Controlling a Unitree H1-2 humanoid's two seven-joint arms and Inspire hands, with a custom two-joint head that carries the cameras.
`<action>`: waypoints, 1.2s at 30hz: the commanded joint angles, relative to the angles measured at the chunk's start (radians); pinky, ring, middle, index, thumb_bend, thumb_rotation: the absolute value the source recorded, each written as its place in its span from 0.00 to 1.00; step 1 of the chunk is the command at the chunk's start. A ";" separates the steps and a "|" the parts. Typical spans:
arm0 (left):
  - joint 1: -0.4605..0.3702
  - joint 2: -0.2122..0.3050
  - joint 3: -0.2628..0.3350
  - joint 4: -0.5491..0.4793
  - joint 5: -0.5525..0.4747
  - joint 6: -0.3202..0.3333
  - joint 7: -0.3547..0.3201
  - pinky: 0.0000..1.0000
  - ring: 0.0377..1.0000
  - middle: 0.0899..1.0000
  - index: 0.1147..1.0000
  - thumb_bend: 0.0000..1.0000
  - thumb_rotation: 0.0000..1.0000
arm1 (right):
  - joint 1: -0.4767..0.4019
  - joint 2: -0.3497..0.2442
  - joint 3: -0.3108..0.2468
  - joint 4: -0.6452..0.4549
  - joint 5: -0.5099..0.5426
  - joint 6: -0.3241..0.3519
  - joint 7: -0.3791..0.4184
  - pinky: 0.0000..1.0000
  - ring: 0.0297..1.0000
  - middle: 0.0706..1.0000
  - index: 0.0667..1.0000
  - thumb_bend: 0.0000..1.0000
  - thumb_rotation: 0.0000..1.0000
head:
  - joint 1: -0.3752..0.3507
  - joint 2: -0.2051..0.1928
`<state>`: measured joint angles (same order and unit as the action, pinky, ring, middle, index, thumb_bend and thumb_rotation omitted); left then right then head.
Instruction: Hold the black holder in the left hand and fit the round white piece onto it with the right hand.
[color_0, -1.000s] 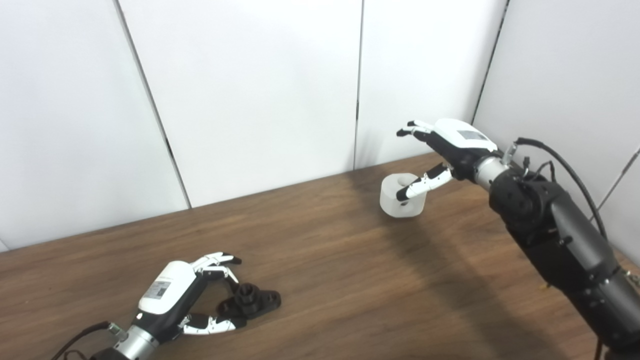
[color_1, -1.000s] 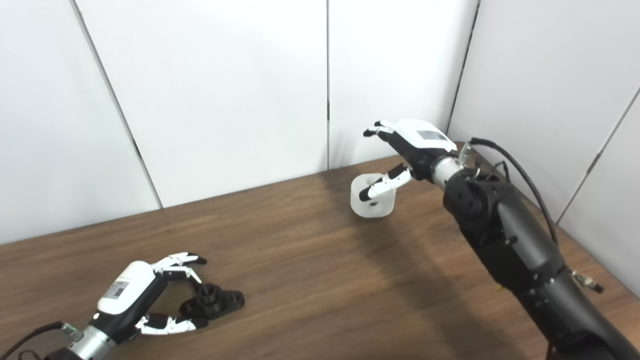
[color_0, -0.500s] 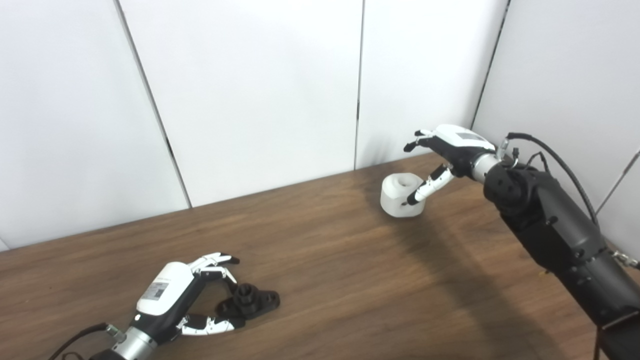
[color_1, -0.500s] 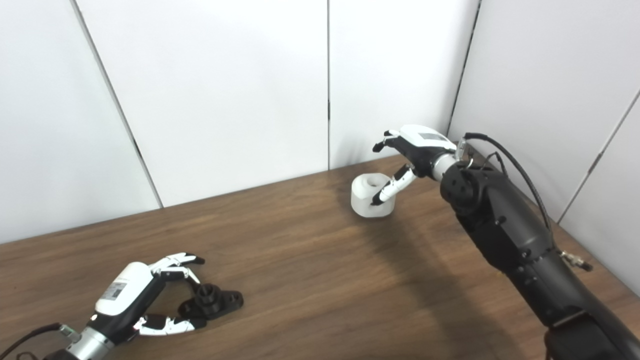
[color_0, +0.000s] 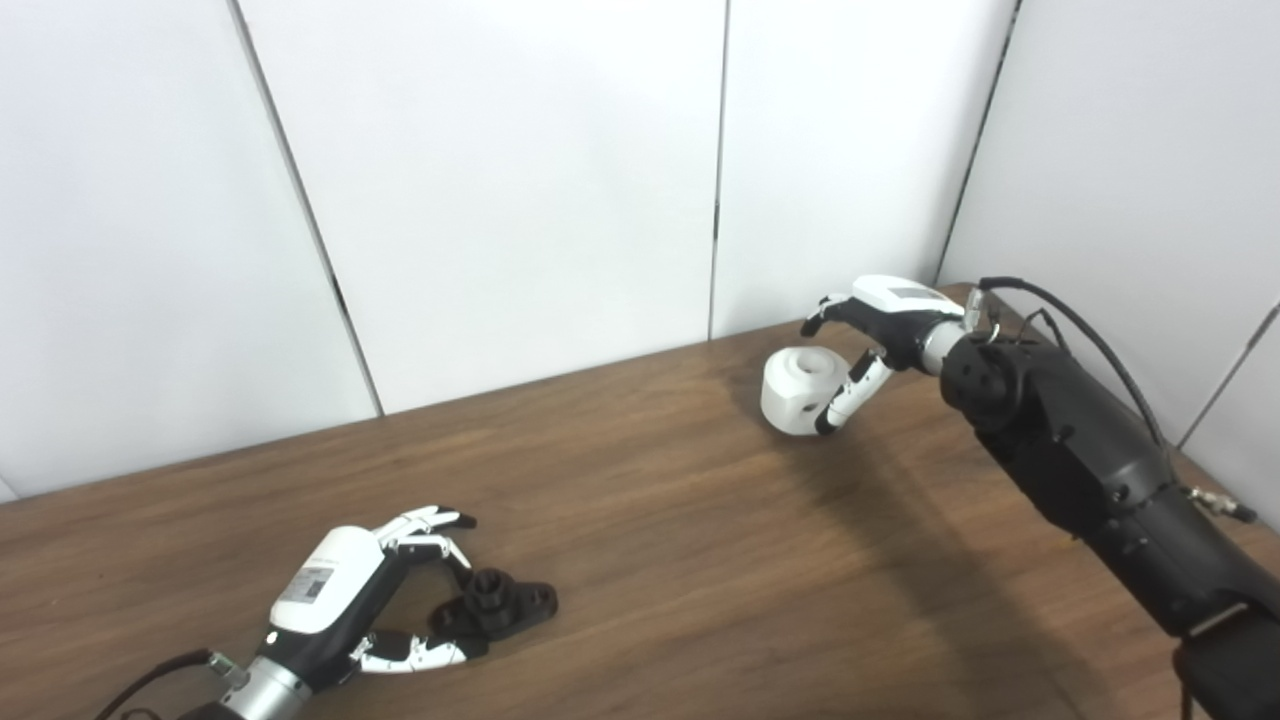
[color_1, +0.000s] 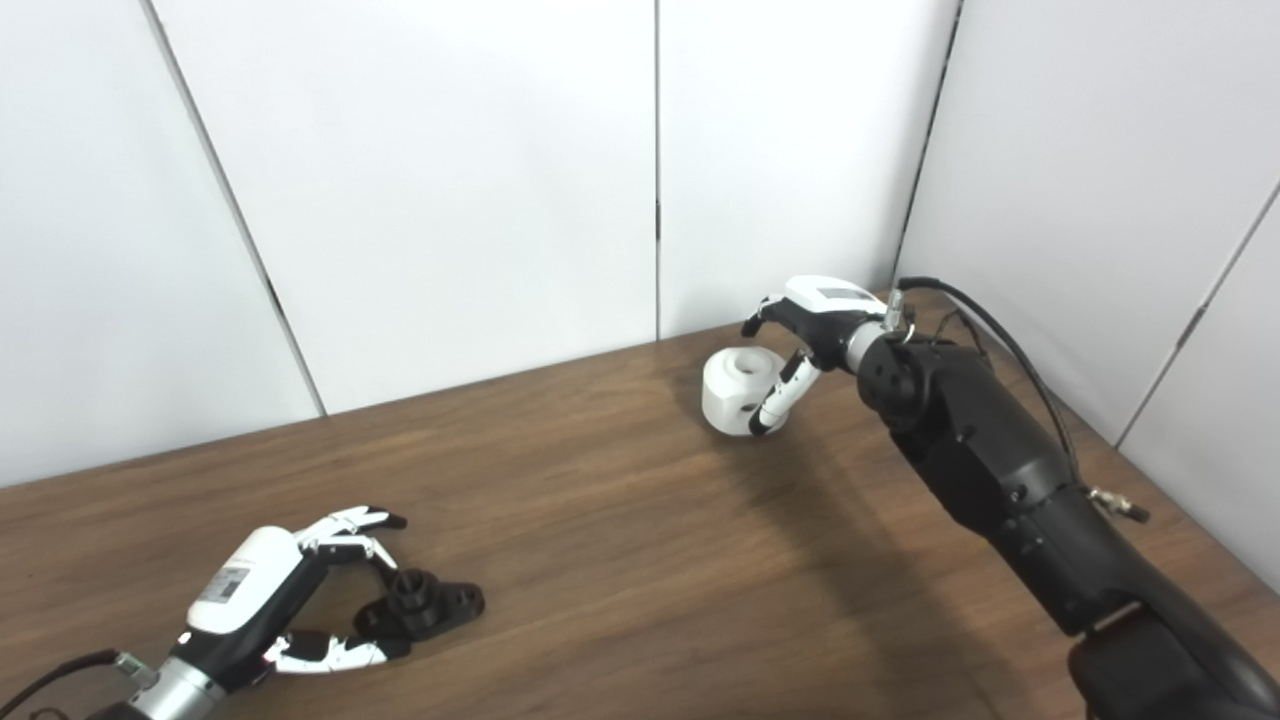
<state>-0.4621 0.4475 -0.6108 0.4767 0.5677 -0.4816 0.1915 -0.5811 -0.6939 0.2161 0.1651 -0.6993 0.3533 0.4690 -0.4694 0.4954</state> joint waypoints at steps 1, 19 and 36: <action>0.064 0.052 -0.043 0.061 0.051 0.012 -0.078 0.72 0.86 0.80 0.42 0.52 0.07 | -0.055 -0.013 -0.008 -0.008 -0.012 -0.006 -0.034 0.96 0.96 0.95 0.80 0.95 0.28 | -0.001 0.000; 0.058 0.059 -0.067 0.069 0.060 0.012 -0.048 0.72 0.85 0.80 0.42 0.52 0.07 | -0.047 -0.002 -0.001 0.040 -0.005 -0.022 -0.059 0.98 0.96 0.94 0.78 0.89 0.23 | -0.001 0.004; 0.060 0.069 -0.079 0.062 0.038 0.012 -0.050 0.72 0.85 0.80 0.42 0.52 0.07 | -0.036 -0.018 0.000 0.055 -0.008 -0.076 -0.122 0.91 0.92 0.90 0.72 0.85 0.18 | 0.002 0.011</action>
<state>-0.4683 0.4618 -0.6511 0.4833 0.5494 -0.4816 0.2318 -0.5811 -0.6781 0.2317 0.2331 -0.6987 0.3048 0.3860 -0.4663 0.5047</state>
